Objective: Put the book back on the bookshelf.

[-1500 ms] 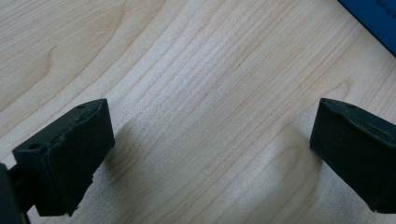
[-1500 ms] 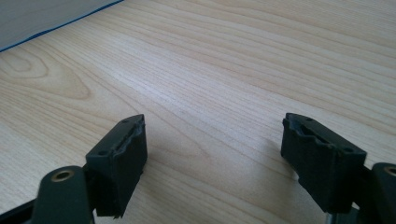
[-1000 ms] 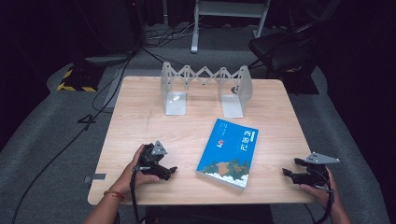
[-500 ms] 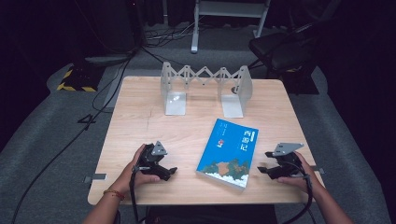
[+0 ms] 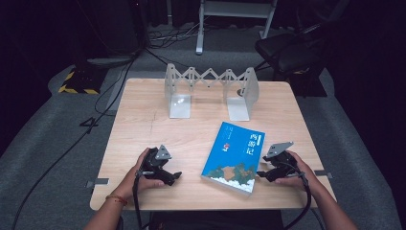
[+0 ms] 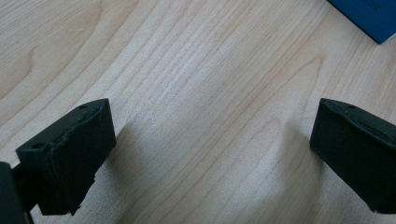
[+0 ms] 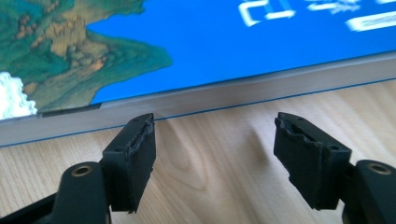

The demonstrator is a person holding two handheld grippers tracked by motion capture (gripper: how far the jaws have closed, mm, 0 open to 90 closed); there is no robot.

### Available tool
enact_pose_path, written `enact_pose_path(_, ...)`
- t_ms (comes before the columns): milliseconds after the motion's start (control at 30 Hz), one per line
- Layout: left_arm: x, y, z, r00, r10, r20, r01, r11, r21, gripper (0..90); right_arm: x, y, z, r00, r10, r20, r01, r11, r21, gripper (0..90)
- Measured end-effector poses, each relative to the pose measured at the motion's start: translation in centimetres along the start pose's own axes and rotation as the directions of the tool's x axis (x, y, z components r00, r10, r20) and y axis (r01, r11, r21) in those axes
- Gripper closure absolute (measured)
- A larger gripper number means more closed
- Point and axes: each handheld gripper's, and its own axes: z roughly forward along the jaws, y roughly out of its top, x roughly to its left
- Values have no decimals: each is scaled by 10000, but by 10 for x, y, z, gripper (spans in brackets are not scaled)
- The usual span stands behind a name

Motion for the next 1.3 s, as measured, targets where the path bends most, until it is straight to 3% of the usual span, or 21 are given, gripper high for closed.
enact_pose_path(133,0,0,0,10000,6,0,-6,10000,3,6,3,0,2,9998,-219,-5,219,9998,-9,300)
enact_pose_path(533,0,0,0,10000,0,-1,0,10000,-3,6,3,-9,-2,9982,186,-578,-236,9959,-868,319)
enact_pose_path(733,0,0,0,10000,8,-2,-8,10000,1,6,7,-8,-1,9962,24,-874,-81,9978,-653,322)
enact_pose_path(800,0,0,0,10000,5,-3,-5,10000,-1,6,8,-9,1,9930,56,-1177,-122,9984,-553,318)
enact_pose_path(1300,0,0,0,10000,0,-5,0,10000,-2,6,10,-13,-6,9928,177,-1187,-322,9921,-1215,319)
